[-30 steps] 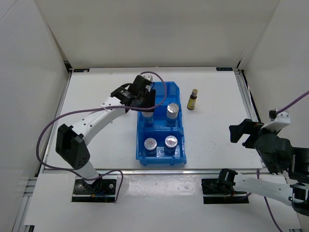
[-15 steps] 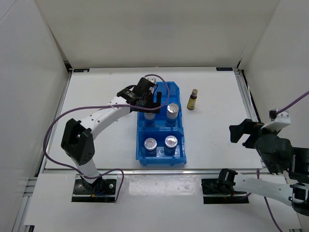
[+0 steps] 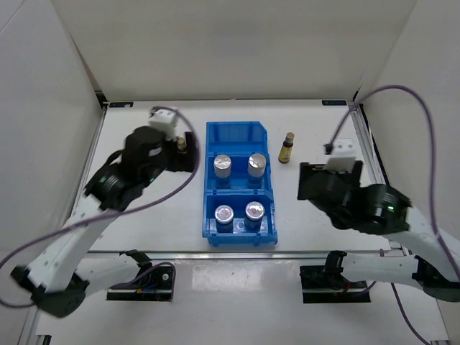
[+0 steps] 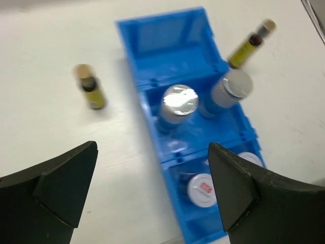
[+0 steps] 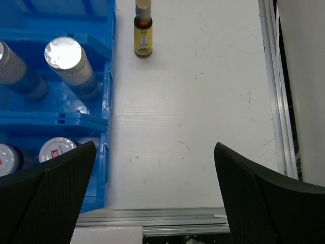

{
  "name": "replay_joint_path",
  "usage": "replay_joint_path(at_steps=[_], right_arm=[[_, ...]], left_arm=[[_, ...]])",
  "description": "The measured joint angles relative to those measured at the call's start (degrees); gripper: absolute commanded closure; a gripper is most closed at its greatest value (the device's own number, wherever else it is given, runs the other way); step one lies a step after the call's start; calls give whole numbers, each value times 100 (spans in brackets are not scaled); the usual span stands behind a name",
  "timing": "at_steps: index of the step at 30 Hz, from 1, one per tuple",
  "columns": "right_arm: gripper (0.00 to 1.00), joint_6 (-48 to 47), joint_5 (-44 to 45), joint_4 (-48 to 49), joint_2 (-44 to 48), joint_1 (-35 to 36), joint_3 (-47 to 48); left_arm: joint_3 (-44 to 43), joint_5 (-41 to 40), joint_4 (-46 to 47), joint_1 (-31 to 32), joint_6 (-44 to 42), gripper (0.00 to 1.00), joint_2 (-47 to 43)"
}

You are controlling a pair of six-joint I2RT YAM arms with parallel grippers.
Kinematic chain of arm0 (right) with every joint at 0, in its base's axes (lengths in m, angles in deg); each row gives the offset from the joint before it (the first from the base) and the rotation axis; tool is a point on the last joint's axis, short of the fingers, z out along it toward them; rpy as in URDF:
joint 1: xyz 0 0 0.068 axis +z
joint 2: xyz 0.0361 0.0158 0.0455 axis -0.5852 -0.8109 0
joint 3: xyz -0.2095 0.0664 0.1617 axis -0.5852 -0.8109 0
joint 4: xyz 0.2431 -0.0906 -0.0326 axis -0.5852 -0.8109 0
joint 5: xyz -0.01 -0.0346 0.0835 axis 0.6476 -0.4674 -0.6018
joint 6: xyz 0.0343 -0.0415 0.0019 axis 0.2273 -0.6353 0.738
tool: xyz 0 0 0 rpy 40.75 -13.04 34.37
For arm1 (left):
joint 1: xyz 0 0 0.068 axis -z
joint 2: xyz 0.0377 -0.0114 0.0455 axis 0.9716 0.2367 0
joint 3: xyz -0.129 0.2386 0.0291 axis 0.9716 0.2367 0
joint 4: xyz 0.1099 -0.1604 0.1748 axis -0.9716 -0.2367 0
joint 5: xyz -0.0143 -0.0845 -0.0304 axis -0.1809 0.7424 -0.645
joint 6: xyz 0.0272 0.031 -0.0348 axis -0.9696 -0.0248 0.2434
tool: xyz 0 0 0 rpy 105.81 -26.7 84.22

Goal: Organize the condiment bottles

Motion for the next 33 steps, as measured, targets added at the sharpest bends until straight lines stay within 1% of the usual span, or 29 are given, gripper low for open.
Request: replay_joint_path(at_steps=[1,3,5,9,12,15,16,20,24,27,29,33], right_arm=[[0,-175,-15,188,-238,-9,-94],[0,-516,-50,544,-614,-144,-173],[0,-925,-227,1069,-966,-570,-225],[0,-1757,-1019,2474,-1292,-1851,-778],[0,-2153,-1759,3158,-1600,-2671,-1012],[0,-2391,-2632,3810,-2129,-3512,-1016],[0,-2455,-2802,3985,-2277,-3676,-1025],[0,-2710,-3327,4656,-2820,-3956,-1043],[1,-2767,-3753,4970,-3510,-4295,-881],[5,-2787,-3834,5047,-4044,-4450,-699],[5,-2785,-3832,5045,-4301,-4452,-555],[7,-2787,-3812,4996,-4693,-4452,-129]], left_arm=[[321,-282,-48,-81,-55,0,-667],[634,-544,-61,-186,-98,0,-1182],[1034,-785,-76,-282,-136,0,-1547],[1923,-1123,-146,-345,-157,0,-1593],[2562,-1307,-192,-345,-87,0,-1563],[2787,-1421,-269,-343,-61,0,-1679],[2787,-1484,-240,-343,-37,0,-1738],[2787,-1646,-136,-343,24,0,-2046],[2787,-1735,-28,-343,61,0,-1963],[2787,-1733,-20,-343,61,0,-1681],[2787,-1729,-22,-343,59,0,-1519],[2787,-1727,-24,-343,61,0,-1443]])
